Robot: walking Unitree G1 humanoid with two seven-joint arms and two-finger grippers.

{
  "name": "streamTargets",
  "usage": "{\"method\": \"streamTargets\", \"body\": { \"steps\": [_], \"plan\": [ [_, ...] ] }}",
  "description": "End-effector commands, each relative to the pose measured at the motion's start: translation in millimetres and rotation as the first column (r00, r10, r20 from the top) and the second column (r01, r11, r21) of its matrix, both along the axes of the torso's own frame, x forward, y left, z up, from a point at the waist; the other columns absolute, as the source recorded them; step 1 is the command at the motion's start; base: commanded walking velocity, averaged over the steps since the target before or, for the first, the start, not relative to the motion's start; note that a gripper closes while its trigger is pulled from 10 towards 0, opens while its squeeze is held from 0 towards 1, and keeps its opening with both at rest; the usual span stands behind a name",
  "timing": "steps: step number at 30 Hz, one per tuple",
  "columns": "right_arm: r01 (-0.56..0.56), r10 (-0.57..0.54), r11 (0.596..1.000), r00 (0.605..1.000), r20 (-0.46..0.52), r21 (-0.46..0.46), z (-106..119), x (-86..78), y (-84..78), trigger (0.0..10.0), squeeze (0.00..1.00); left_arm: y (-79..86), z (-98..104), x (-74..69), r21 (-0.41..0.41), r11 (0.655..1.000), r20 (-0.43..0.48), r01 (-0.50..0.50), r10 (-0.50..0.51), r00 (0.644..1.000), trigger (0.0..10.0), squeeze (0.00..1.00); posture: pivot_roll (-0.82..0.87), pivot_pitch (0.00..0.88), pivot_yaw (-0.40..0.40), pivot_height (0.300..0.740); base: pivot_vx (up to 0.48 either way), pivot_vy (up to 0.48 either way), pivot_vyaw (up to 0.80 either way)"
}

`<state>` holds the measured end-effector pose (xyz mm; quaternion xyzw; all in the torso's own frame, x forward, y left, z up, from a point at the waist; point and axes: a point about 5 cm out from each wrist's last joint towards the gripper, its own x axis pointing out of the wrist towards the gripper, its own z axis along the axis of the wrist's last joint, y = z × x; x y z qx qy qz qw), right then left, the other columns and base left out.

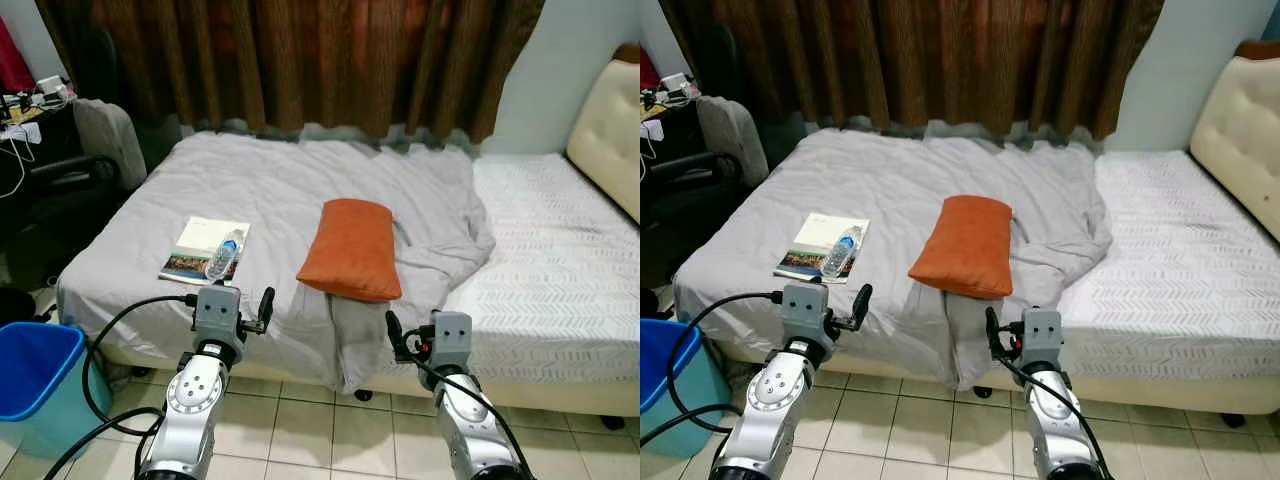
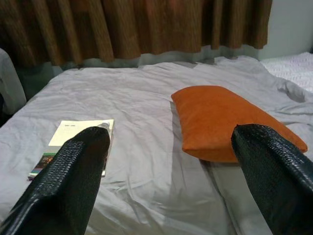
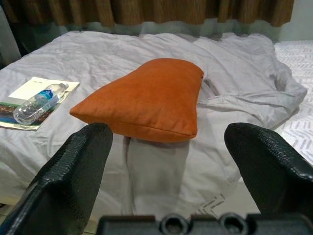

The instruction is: Clean up the room

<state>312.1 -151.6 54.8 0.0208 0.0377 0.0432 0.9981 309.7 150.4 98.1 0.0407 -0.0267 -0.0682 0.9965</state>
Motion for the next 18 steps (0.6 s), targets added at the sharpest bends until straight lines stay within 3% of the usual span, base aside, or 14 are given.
{"method": "streamTargets", "body": {
  "steps": [1, 5, 11, 18],
  "plan": [
    [-0.015, 0.015, 1.0, 1.0, -0.019, 0.013, 0.1, 3.4, -0.9, 10.0, 0.0, 1.1, 2.4, 2.3, -0.019, 1.0, 0.016, -0.012, 0.013, 1.0, 10.0, 0.0, 0.13, 0.019, -0.051, 0.74, 0.48, 0.0, 0.0],
    [-0.023, 0.024, 1.0, 0.999, -0.022, 0.012, 0.7, 5.0, -2.0, 10.0, 0.0, 3.8, 0.0, 2.5, -0.034, 0.999, 0.01, -0.031, 0.031, 0.999, 10.0, 0.0, 0.13, 0.026, -0.053, 0.74, 0.48, 0.0, 0.0],
    [-0.041, 0.04, 0.999, 0.999, -0.037, -0.003, -1.5, 5.0, 1.4, 10.0, 0.0, 4.1, -1.4, 2.4, -0.042, 0.998, 0.005, -0.036, 0.036, 0.999, 10.0, 0.0, 0.13, 0.03, -0.055, 0.74, 0.48, 0.0, -0.66],
    [-0.065, 0.066, 0.998, 0.996, -0.058, 0.018, -2.6, 8.0, 6.2, 10.0, 0.0, 4.6, -2.9, -0.4, -0.042, 0.997, 0.011, -0.062, 0.063, 0.998, 10.0, 0.0, 0.15, 0.04, -0.065, 0.74, 0.48, 0.0, 0.0]
  ]
}}
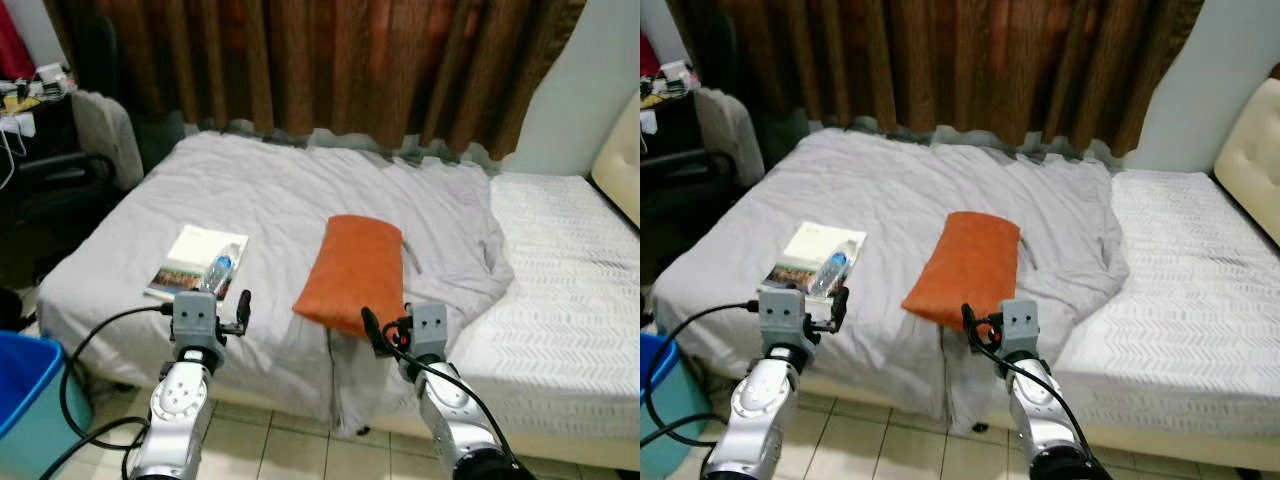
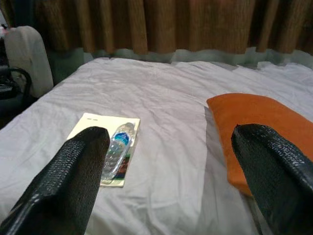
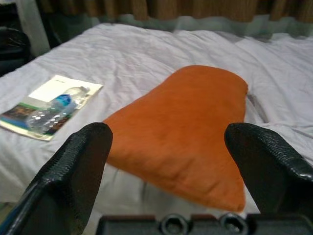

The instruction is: Clean up the room

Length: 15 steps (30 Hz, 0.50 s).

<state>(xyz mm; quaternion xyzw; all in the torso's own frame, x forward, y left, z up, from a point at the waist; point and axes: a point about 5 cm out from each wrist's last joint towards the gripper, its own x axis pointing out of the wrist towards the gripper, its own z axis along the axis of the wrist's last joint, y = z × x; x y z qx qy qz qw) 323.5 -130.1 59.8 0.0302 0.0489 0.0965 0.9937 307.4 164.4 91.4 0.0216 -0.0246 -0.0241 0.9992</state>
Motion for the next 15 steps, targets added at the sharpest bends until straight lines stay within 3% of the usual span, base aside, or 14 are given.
{"method": "streamTargets", "body": {
  "steps": [1, 8, 12, 15],
  "plan": [
    [0.038, -0.038, 0.999, 0.999, -0.039, -0.008, -7.6, -3.2, -15.1, 10.0, 0.0, -9.6, 3.5, 1.4, -0.003, 1.0, 0.016, 0.023, -0.023, 1.0, 10.0, 0.0, 0.15, 0.041, -0.067, 0.74, 0.48, 0.0, 0.0],
    [0.024, -0.025, 1.0, 0.998, -0.05, -0.019, -7.5, -1.7, -13.5, 10.0, 0.0, -5.8, 2.0, -0.2, 0.04, 0.998, 0.006, 0.044, -0.044, 0.999, 10.0, 0.0, 0.16, 0.046, -0.069, 0.74, 0.48, 0.0, 0.0],
    [0.019, -0.02, 1.0, 0.999, -0.046, -0.016, -7.7, -1.6, -11.9, 10.0, 0.0, -2.0, 3.0, 0.5, 0.041, 0.998, 0.008, 0.037, -0.038, 0.999, 10.0, 0.0, 0.16, 0.045, -0.066, 0.74, 0.48, 0.0, -0.71],
    [0.007, -0.007, 1.0, 0.999, -0.052, -0.005, -9.2, -2.4, -9.2, 10.0, 0.0, -1.2, 4.2, 0.4, 0.042, 0.998, 0.011, 0.042, -0.043, 0.999, 10.0, 0.0, 0.16, 0.044, -0.061, 0.74, 0.48, 0.0, 0.0]
  ]
}}
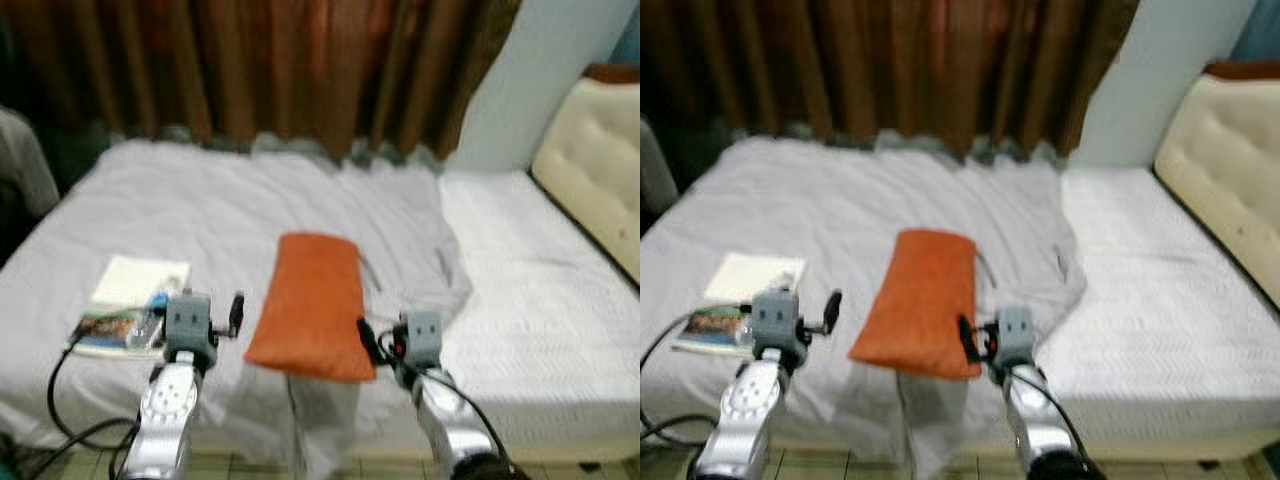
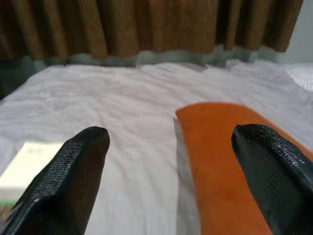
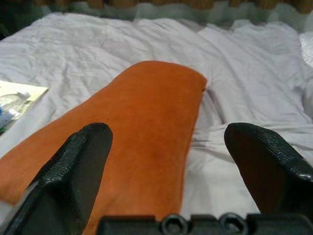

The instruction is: Clean up the room

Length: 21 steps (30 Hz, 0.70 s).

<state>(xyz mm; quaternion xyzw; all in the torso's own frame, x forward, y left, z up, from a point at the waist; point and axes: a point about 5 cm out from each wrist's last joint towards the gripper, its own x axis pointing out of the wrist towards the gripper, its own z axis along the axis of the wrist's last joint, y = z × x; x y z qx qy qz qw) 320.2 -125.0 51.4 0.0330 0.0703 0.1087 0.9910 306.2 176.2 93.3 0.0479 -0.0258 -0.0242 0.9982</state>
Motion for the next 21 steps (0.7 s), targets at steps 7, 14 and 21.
{"method": "streamTargets", "body": {
  "steps": [7, 14, 21],
  "plan": [
    [0.032, -0.032, 0.999, 0.999, -0.024, -0.004, -3, 0.3, -14.5, 10.0, 0.0, -13.9, 4, 3.6, 0.03, 0.997, 0.005, 0.067, -0.068, 0.998, 10.0, 0.0, 0.15, 0.04, -0.054, 0.74, 0.474, 0.0, 0.0],
    [0.018, -0.017, 1.0, 0.999, -0.045, 0.02, -6, -0.4, -9.5, 10.0, 0.0, -9.6, 6, 6.6, 0.042, 0.998, -0.003, 0.039, -0.039, 0.999, 10.0, 0.0, 0.16, 0.038, -0.051, 0.74, 0.471, 0.0, -0.32],
    [-0.024, 0.073, 0.956, 0.985, -0.159, 0.293, -13, -1.4, 5.1, 10.0, 0.0, 14.1, 0, 10.6, 0.01, 0.996, -0.095, -0.086, 0.086, 0.992, 10.0, 0.0, 0.17, 0.064, -0.066, 0.74, 0.0, 0.0, 0.0]
  ]
}}
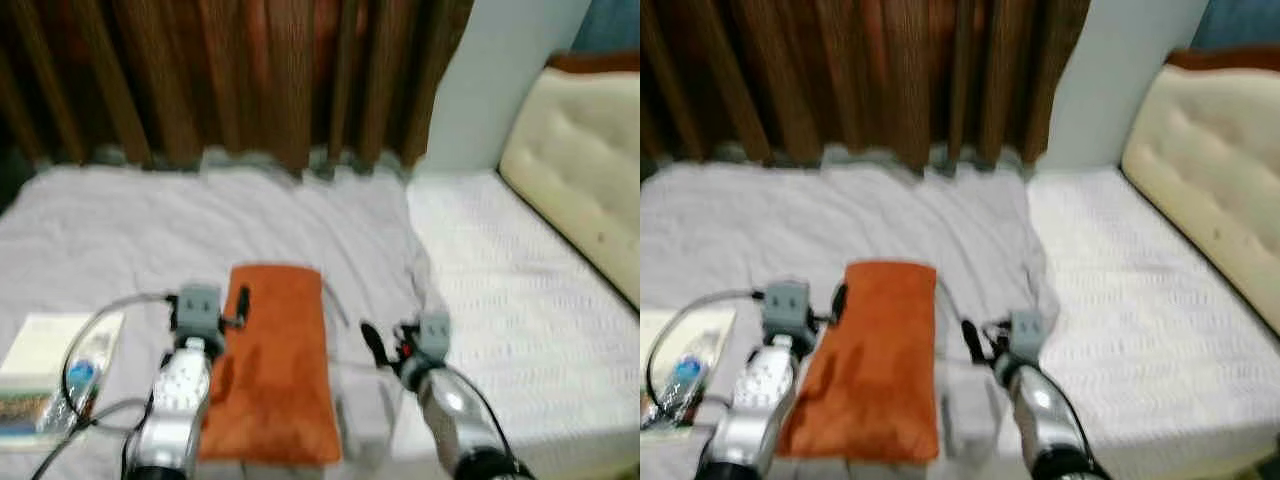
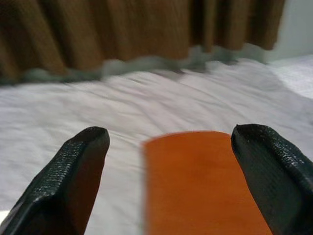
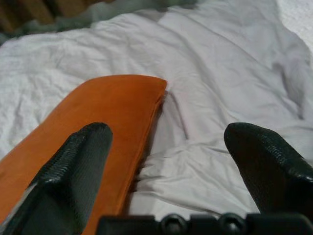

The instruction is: Clean up the room

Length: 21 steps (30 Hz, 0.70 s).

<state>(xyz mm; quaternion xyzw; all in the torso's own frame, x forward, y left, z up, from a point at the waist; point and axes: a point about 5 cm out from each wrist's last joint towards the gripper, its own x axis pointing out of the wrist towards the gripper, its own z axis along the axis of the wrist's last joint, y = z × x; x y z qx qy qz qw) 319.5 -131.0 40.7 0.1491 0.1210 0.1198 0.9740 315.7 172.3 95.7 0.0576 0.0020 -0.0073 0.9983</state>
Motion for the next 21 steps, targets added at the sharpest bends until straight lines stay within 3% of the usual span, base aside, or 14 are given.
{"method": "streamTargets", "body": {
  "steps": [1, 2, 3, 4, 6, 8, 13, 19, 21],
  "plan": [
    [-0.035, 0.038, 0.997, 0.999, -0.037, 0.075, -3, -0.8, 11.0, 10.0, 0.0, 18.0, -3, 1.1, -0.013, 0.999, -0.042, -0.05, 0.05, 0.998, 10.0, 0.0, 0.17, 0.064, -0.066, 0.74, 0.0, 0.0, 0.0],
    [-0.045, 0.053, 0.991, 0.997, -0.059, 0.127, -4, -1.1, 13.9, 10.0, 0.0, 25.7, -6, 2.5, -0.04, 0.996, -0.077, -0.075, 0.071, 0.994, 10.0, 0.0, 0.17, 0.086, -0.066, 0.74, 0.0, 0.0, 0.0],
    [-0.054, 0.071, 0.981, 0.994, -0.088, 0.186, -5, -1.4, 17.5, 10.0, 0.0, 44.4, -19, 5.6, -0.129, 0.982, -0.188, -0.14, 0.114, 0.976, 10.0, 0.0, 0.16, 0.122, -0.073, 0.74, 0.0, 0.0, 0.0],
    [-0.054, 0.071, 0.981, 0.994, -0.088, 0.186, -5, -1.4, 17.5, 10.0, 0.0, 44.4, -19, 5.6, -0.129, 0.982, -0.188, -0.14, 0.114, 0.976, 10.0, 0.0, 0.16, 0.122, -0.073, 0.74, 0.0, 0.0, 0.0],
    [-0.053, 0.077, 0.97, 0.993, -0.093, 0.238, -3, 2.1, 22.2, 10.0, 0.0, 62.5, -27, 9.6, -0.245, 0.949, -0.263, -0.198, 0.132, 0.956, 10.0, 0.0, 0.14, 0.186, -0.074, 0.74, 0.0, 0.0, 0.0],
    [-0.055, 0.081, 0.959, 0.993, -0.085, 0.278, 2, 6.4, 27.0, 10.0, 0.0, 73.0, -27, 13.3, -0.321, 0.919, -0.281, -0.231, 0.141, 0.949, 10.0, 0.0, 0.13, 0.223, -0.077, 0.74, 0.0, 0.0, 0.0],
    [-0.024, 0.062, 0.933, 0.994, -0.095, 0.359, 12, 16.5, 31.4, 10.0, 0.0, 78.5, -18, 22.1, -0.433, 0.873, -0.269, -0.225, 0.113, 0.956, 10.0, 0.0, 0.12, 0.279, -0.092, 0.74, 0.0, 0.0, 0.0],
    [0.041, 0.03, 0.891, 0.988, -0.148, 0.451, 15, 21.4, 38.8, 10.0, 0.0, 70.7, -20, 28.2, -0.576, 0.788, -0.251, -0.22, 0.086, 0.964, 10.0, 0.0, 0.11, 0.4, -0.11, 0.74, 0.0, 0.0, 0.0],
    [0.056, 0.025, 0.875, 0.987, -0.159, 0.48, 16, 21.9, 42.6, 10.0, 0.0, 69.1, -17, 30.5, -0.574, 0.794, -0.242, -0.201, 0.07, 0.968, 10.0, 0.0, 0.09, 0.448, -0.113, 0.74, 0.0, 0.0, 0.0]
  ]
}}
